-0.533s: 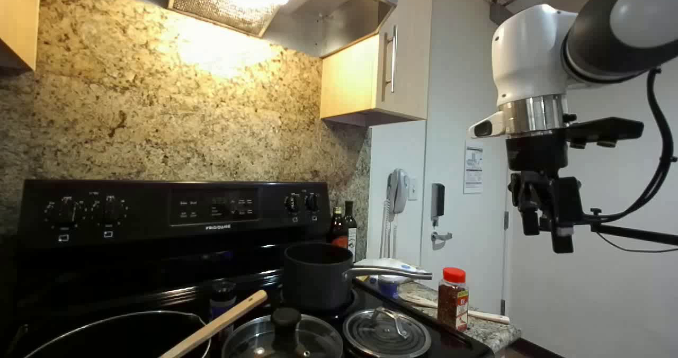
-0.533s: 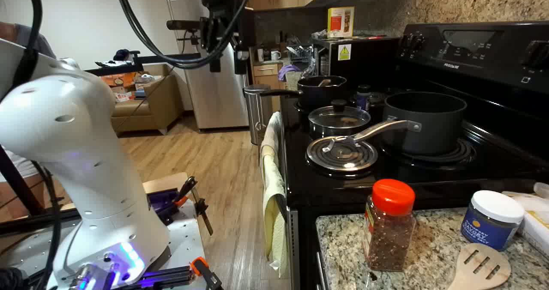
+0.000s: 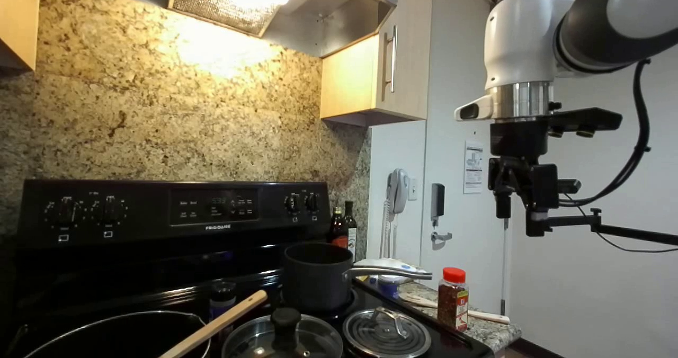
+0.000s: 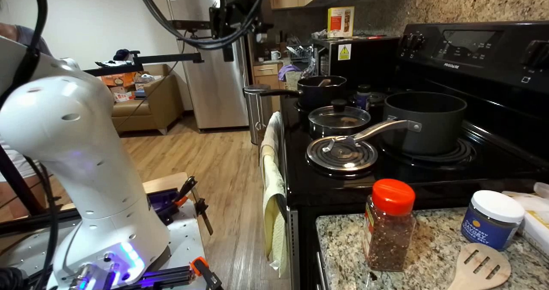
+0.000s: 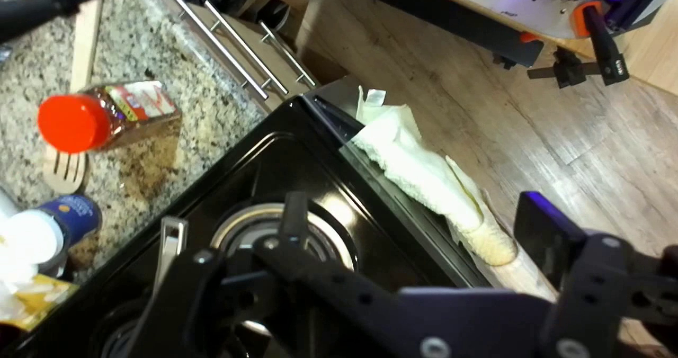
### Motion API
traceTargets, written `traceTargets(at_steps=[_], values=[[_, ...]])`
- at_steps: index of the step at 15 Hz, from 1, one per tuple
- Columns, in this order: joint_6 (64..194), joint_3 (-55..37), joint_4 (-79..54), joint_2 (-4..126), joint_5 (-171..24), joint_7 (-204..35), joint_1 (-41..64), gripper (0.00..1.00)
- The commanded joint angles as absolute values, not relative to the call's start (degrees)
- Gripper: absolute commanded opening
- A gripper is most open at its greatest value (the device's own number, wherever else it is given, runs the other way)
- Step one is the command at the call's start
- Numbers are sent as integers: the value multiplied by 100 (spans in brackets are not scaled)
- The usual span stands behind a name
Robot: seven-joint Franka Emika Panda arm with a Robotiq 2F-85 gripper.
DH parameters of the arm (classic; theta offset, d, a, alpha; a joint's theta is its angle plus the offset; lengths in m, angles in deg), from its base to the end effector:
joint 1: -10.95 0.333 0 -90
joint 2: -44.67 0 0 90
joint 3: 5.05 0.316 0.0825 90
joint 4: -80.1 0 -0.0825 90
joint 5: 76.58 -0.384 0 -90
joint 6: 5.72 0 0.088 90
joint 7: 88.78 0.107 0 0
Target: Put the wooden spoon on the right side of the stove
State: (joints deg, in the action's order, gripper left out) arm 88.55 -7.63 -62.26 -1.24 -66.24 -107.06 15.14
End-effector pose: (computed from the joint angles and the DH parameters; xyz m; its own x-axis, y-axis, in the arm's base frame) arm 0.3062 -0.0119 0.5415 0.9280 0.3632 -0.0832 0.3714 -0.9198 0.1267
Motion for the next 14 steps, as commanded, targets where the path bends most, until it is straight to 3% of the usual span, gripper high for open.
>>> traceTargets(at_steps=[1, 14], values=[[9043, -797, -5520, 790, -6344, -11346, 1830, 100], [9383, -327, -2147, 4564, -6153, -13348, 1995, 100]])
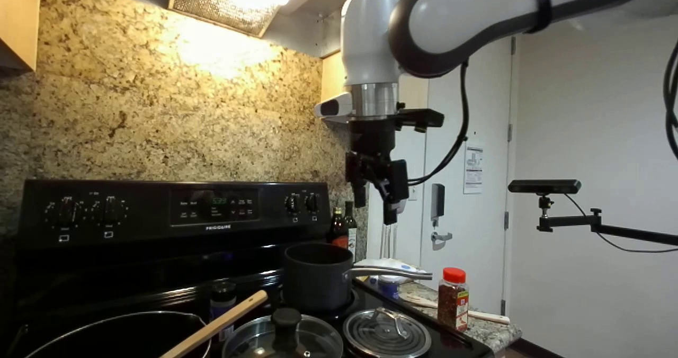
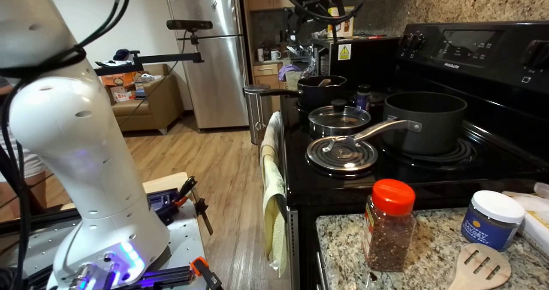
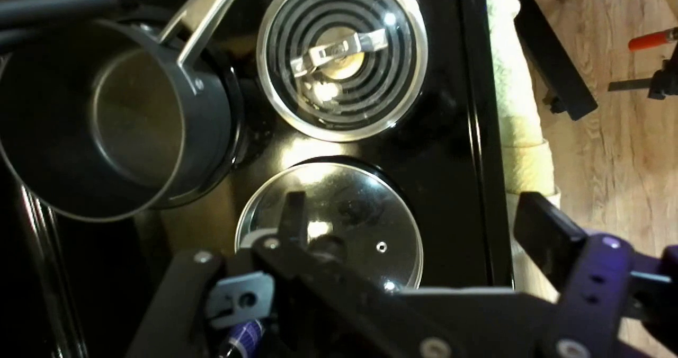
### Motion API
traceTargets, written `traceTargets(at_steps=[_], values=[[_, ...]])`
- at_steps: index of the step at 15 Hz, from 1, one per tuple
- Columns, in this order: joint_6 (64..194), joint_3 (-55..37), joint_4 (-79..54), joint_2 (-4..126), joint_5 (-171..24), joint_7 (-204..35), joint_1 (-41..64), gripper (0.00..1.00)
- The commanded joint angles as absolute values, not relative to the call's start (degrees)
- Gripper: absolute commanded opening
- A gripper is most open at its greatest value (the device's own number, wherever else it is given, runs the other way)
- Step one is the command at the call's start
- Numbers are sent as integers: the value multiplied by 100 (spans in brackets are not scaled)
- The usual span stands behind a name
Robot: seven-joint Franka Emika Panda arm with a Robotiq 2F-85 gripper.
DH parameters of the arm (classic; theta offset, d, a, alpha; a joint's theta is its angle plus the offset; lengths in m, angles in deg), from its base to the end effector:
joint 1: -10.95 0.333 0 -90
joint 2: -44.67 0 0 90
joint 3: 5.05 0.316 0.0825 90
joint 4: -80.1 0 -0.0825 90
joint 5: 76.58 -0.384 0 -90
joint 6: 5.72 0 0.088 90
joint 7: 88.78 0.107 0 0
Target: Put the wooden spoon on the right side of the stove
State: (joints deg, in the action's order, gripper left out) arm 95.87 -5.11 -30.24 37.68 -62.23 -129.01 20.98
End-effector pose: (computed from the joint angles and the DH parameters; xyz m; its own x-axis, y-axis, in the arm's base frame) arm 0.5173 0.0690 0.5413 0.5992 0.7793 -0.1838 0.8004 -0.5776 0.1602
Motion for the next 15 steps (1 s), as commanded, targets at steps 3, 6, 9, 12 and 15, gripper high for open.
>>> traceTargets(at_steps=[3, 6, 9, 12, 15], values=[[9313, -171, -1435, 5257, -6197, -13472, 1961, 100], [9054, -48, -773, 5862, -6295, -13388, 1955, 100], [8672, 61, -200, 6357, -6353, -13237, 1990, 100], [8427, 152, 240, 6757, -6348, -13092, 2035, 100], [8445, 251, 516, 7069, -6427, -12997, 2065, 100]])
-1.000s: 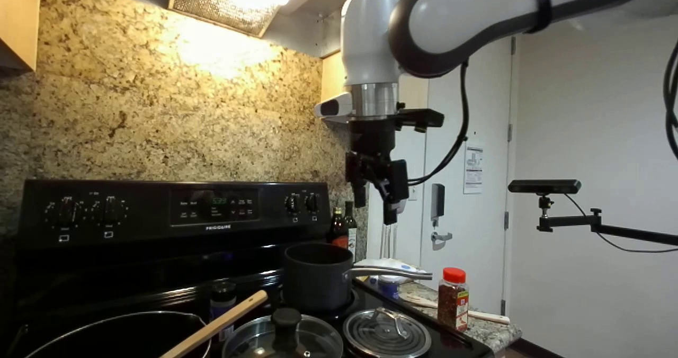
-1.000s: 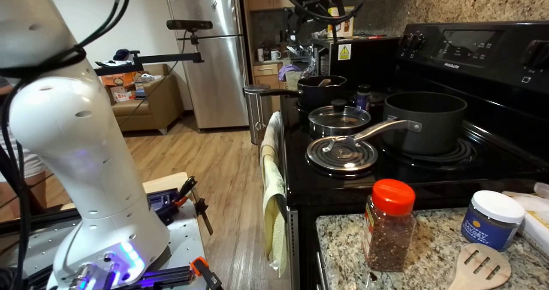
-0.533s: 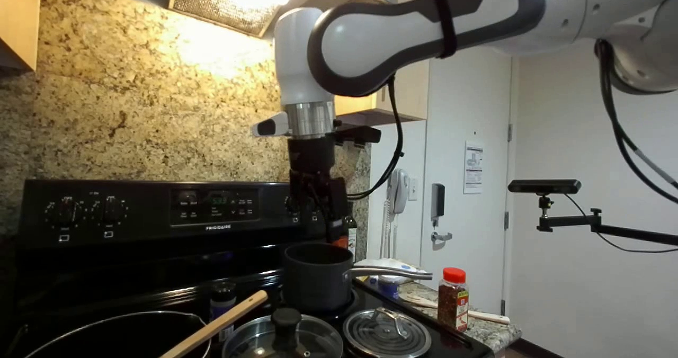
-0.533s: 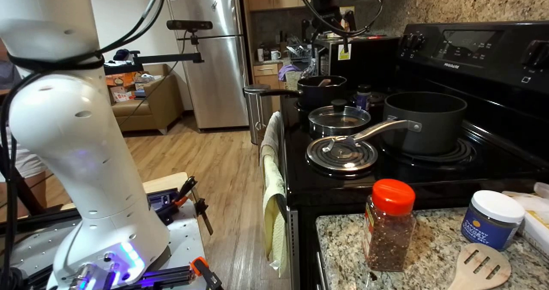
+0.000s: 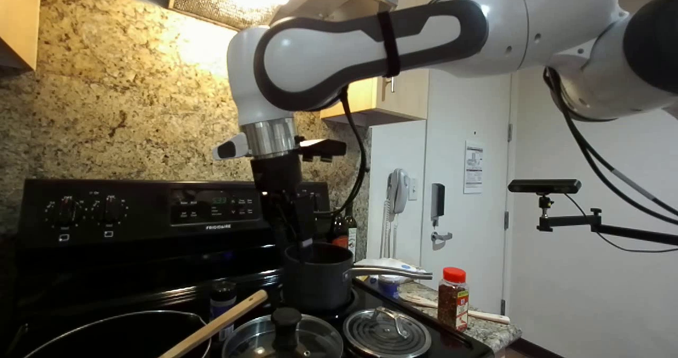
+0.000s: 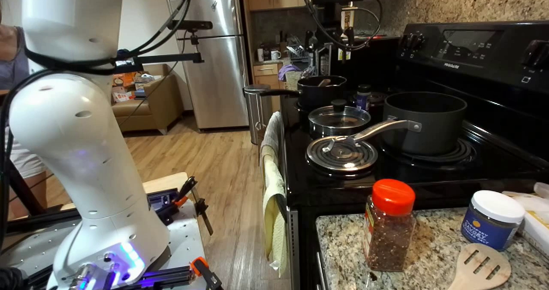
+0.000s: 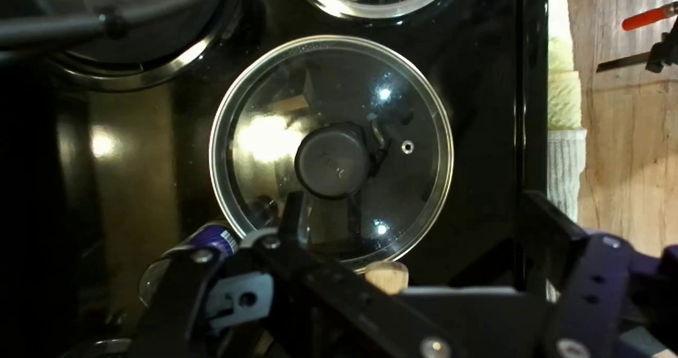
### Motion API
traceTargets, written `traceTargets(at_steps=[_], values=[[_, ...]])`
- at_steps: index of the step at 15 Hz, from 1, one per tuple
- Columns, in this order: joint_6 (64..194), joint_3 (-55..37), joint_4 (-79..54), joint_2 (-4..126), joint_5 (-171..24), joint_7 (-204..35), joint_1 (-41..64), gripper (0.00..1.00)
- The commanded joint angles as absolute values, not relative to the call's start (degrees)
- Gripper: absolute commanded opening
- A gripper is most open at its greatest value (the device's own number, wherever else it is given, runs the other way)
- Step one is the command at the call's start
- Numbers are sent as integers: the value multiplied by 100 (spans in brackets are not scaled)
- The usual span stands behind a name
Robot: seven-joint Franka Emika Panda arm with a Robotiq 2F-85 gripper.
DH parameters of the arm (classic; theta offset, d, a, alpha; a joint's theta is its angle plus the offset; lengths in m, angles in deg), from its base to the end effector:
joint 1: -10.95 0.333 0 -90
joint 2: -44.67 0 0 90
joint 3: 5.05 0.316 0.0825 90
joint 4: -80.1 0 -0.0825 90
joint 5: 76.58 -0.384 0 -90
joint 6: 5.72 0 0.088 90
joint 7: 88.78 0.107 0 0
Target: Put the wooden spoon on the right side of the stove
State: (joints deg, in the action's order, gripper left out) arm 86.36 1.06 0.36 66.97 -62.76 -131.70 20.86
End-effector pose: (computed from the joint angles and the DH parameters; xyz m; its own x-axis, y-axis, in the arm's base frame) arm 0.6416 0.1469 0.4772 0.4804 0.8383 -0.2579 0.8707 -0.4912 0.0255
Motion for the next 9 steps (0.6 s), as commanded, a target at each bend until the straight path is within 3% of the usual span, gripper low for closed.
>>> traceTargets(at_steps=[1, 9], values=[[8489, 287, 551, 7148, -6448, -12981, 2070, 100], [8714, 333, 245, 7047, -6438, -13014, 2023, 100]])
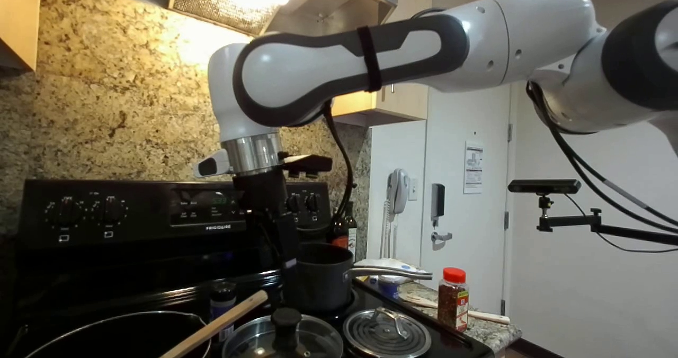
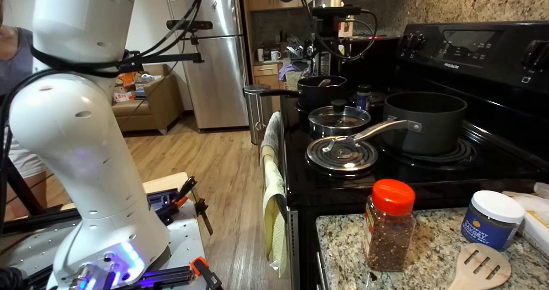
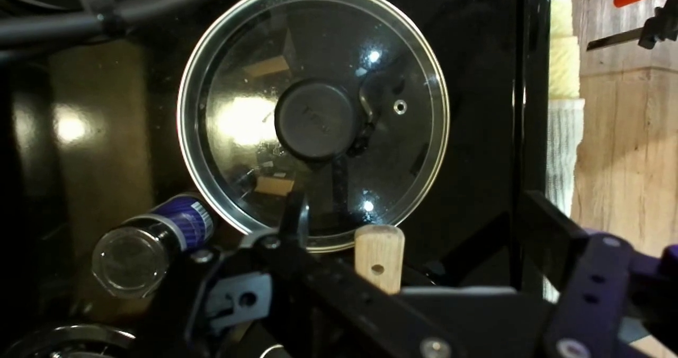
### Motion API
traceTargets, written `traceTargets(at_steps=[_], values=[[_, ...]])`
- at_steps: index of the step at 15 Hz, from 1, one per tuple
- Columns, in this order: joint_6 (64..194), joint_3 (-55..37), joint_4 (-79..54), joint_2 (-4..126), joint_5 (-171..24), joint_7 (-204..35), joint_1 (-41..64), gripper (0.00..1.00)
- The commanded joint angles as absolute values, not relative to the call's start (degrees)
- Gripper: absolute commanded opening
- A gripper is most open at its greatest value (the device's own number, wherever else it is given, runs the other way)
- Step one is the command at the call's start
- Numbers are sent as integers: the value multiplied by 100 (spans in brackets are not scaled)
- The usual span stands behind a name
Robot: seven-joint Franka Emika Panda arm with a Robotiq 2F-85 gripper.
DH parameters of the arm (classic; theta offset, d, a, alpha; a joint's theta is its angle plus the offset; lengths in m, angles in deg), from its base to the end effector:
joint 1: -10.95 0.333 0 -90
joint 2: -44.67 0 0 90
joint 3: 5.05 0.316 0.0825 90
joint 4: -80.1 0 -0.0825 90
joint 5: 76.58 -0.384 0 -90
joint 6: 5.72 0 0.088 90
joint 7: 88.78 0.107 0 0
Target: Put the wooden spoon on the right side of the stove
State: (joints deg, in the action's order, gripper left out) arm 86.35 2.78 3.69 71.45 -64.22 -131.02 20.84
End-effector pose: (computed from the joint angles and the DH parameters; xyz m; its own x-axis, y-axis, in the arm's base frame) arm 0.6540 0.1677 0.4520 0.4675 0.8509 -0.2397 0.8742 -0.4852 -0.0174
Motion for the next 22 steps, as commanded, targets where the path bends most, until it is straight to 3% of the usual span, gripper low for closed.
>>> traceTargets(at_steps=[1, 10, 11, 13, 22], values=[[8853, 366, 186, 7023, -6518, -13086, 1985, 100], [10189, 513, -358, 7483, -6628, -13161, 2019, 100], [10244, 524, -379, 7544, -6612, -13150, 2025, 75], [10368, 540, -448, 7635, -6574, -13133, 2046, 68], [10495, 578, -471, 7673, -6622, -13165, 2001, 10]])
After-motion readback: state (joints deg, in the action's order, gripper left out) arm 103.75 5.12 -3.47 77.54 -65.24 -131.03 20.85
